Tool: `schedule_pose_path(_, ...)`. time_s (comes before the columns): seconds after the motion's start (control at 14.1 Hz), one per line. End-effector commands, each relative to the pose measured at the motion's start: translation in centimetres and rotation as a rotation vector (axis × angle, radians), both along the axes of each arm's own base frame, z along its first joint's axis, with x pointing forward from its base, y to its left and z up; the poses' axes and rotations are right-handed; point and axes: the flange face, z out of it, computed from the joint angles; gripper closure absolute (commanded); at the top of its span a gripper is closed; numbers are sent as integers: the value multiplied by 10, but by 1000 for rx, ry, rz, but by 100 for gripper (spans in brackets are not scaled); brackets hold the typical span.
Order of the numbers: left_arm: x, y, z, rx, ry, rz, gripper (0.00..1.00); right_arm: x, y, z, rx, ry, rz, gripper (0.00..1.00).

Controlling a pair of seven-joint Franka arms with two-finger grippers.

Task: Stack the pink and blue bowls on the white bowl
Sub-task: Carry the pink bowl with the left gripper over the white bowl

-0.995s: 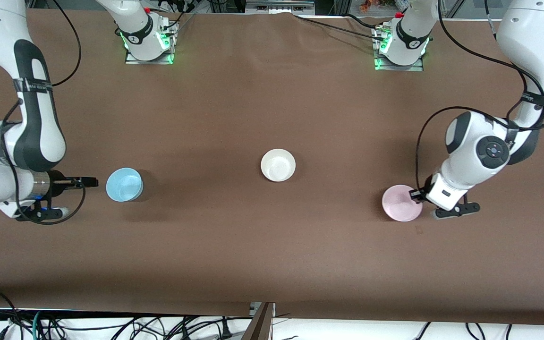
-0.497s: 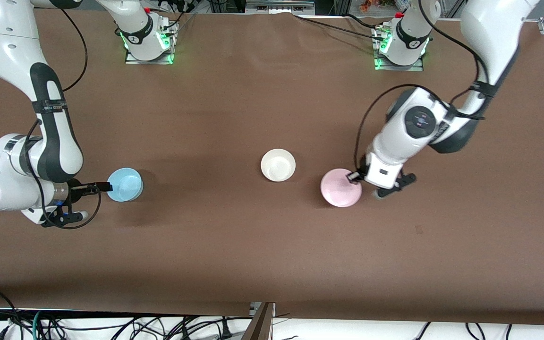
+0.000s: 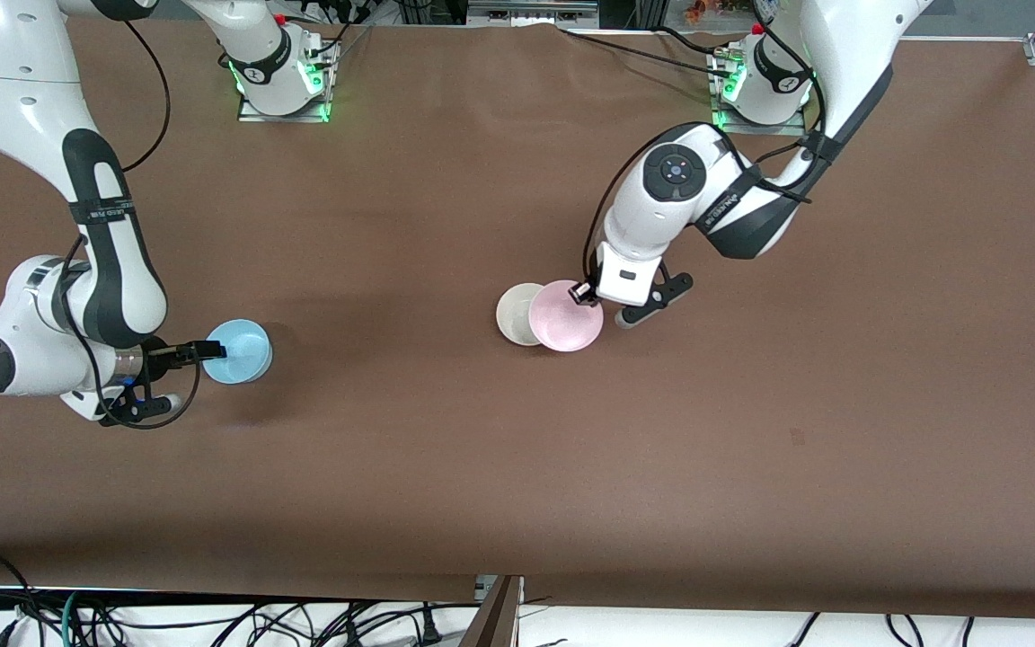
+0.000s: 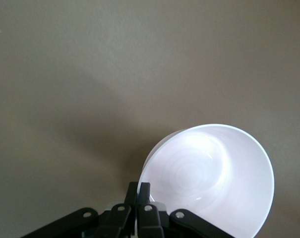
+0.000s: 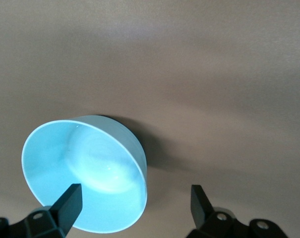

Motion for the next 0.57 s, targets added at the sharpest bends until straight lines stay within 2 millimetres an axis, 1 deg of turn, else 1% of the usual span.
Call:
schedule_pose_path(0.0,-6,-20,-9,-48,2,49,100,-3,-9,-5,34,-15,11,25)
schedule_pose_path(0.21,-22,-37,-26,-51,35,58,100,-3,-10,-6,32,-18,9,37)
schedule_pose_path(0.36,-31,-43,-33,-56,39,45,100,-2,-9,-5,32,-20,9,49)
schedule_pose_path(0.5,-41,-44,-44,-67,40,36,100,-2,-9,-5,33,-20,10,59)
